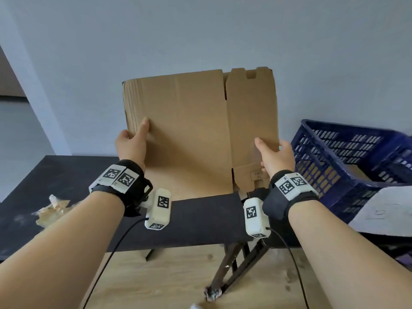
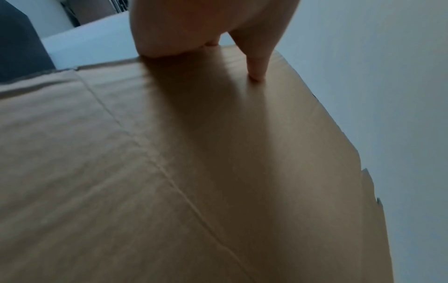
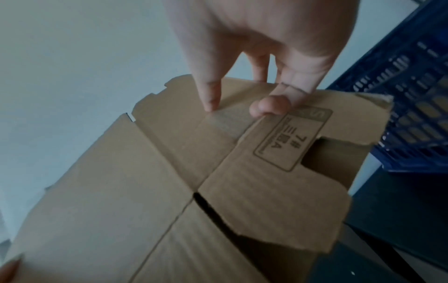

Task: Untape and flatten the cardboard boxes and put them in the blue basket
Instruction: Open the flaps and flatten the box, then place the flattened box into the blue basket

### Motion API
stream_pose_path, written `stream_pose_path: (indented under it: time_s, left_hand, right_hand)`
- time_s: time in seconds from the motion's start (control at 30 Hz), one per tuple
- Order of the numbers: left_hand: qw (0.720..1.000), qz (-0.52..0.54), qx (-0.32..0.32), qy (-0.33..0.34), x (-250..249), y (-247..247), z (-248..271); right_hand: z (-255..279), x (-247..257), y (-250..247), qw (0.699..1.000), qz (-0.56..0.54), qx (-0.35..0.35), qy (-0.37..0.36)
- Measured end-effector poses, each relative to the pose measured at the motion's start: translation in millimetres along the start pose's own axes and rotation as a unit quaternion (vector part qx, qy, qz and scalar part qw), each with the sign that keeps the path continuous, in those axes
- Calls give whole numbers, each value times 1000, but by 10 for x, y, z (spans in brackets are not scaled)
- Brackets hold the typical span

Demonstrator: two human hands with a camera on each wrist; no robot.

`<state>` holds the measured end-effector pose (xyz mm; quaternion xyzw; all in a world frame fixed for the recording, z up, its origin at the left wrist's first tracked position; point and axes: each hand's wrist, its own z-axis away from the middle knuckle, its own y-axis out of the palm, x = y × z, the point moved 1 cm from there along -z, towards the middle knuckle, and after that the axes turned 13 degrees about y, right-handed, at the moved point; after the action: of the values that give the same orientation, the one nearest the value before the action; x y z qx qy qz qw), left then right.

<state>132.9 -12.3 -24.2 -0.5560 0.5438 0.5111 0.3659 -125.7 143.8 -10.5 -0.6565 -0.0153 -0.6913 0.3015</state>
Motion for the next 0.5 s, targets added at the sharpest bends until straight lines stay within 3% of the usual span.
stream_pose_path:
  time_s: [0.23, 0.5]
  left_hand:
    - [997, 61, 38, 22, -524, 454, 514]
    - [987, 111, 102, 55, -985, 1397, 1019]
  right_hand:
    - [131, 169, -841, 995, -66, -70, -16]
    - [-350, 250, -1941, 985, -120, -114, -44]
